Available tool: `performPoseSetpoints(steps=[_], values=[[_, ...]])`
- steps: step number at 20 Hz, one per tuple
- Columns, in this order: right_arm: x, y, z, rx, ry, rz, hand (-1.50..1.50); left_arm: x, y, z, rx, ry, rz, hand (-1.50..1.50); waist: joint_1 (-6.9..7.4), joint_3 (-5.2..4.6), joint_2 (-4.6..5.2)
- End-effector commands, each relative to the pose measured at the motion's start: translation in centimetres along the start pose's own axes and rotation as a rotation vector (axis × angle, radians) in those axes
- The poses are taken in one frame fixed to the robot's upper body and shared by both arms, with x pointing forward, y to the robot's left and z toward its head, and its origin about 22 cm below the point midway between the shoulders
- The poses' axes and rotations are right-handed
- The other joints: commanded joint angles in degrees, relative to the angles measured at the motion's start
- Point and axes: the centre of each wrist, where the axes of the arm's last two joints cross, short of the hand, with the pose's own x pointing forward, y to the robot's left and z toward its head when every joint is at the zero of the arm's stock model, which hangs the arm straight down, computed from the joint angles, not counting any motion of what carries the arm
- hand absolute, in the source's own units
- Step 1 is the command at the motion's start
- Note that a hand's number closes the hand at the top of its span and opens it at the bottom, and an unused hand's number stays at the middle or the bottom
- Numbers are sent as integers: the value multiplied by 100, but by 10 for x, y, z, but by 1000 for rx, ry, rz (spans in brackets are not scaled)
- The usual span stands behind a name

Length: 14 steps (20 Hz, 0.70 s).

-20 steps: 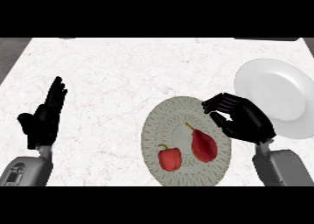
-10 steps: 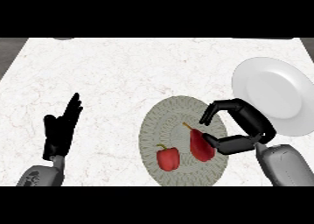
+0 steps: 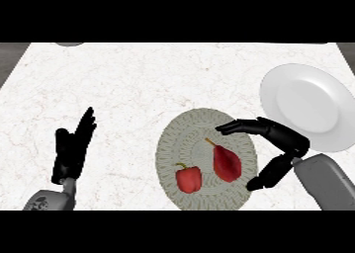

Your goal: Pick the pear from the placemat and place it in the plate

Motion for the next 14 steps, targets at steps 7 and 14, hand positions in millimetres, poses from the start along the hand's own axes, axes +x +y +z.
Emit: performPoseSetpoints(steps=[7,14], values=[[35,-47,-41,275,106,414,-150,-6,3,15,9,23,-13,0,-82,-17,-23],[46,-37,-68,526,270,477,-150,17,15,4,12,8,8,0,-131,-18,-29]])
